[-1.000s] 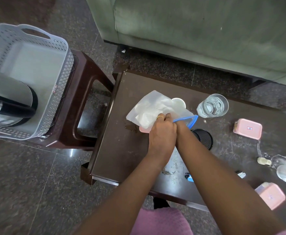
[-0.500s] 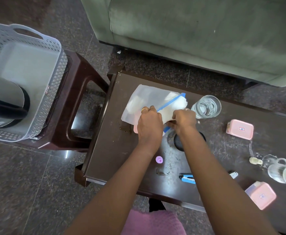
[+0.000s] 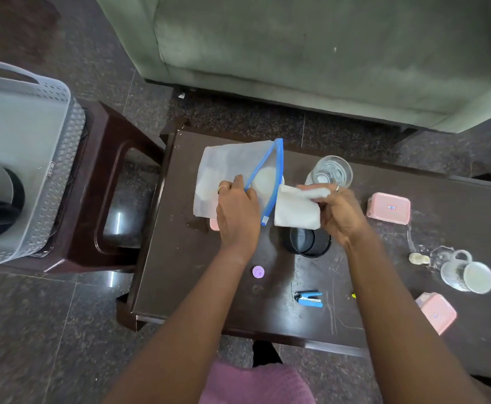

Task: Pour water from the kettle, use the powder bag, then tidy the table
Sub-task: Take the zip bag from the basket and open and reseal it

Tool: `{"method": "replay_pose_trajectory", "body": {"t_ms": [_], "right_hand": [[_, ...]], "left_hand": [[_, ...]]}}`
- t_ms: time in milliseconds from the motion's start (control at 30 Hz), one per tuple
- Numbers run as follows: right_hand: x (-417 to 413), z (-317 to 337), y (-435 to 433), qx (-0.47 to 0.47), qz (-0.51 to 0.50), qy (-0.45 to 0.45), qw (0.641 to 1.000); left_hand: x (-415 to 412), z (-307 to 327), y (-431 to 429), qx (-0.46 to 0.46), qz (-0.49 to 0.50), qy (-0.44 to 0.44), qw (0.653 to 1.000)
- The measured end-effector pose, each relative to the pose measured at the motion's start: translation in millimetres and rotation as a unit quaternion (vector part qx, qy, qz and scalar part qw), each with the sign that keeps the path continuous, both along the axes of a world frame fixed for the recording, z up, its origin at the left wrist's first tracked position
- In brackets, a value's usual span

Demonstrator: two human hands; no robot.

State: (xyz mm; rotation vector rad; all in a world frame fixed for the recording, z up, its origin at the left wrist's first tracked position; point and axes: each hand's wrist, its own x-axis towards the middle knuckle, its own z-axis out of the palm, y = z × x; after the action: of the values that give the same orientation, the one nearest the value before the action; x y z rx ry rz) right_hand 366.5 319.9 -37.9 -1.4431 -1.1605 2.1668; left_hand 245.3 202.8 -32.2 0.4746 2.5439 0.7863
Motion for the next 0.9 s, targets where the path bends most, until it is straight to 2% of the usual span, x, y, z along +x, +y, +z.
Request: {"method": "replay_pose_trajectory", "body": {"t_ms": [133, 300, 500, 633, 700, 767, 900], "right_hand": [[15, -6, -2, -0.019, -0.010, -0.007, 1.000], [32, -10, -2, 0.028, -0.015, -0.019, 0.999], [47, -8, 0, -0.024, -0.061, -0.023, 0.998], [54, -9, -2, -0.021, -0.075, -0.059, 0.995], [55, -11, -3, 0.026, -0.043, -0.126, 0.991], [56, -12, -4, 0.105, 0.033, -0.205, 0.973], [55, -13, -7, 0.242, 0.213, -0.301, 0.897]], "left_hand": [[9, -4, 3, 0.009, 0.001, -0.013, 1.000], [21, -10, 3, 0.004, 0.008, -0.016, 1.000], [26, -12, 4, 0.007, 0.016, -0.015, 1.000], [28, -11, 5, 0.010, 0.013, -0.013, 1.000], [28, -12, 4, 0.011, 0.011, -0.012, 1.000], [29, -12, 4, 0.013, 0.006, -0.013, 1.000], [31, -15, 2, 0.013, 0.004, -0.021, 1.000]]}}
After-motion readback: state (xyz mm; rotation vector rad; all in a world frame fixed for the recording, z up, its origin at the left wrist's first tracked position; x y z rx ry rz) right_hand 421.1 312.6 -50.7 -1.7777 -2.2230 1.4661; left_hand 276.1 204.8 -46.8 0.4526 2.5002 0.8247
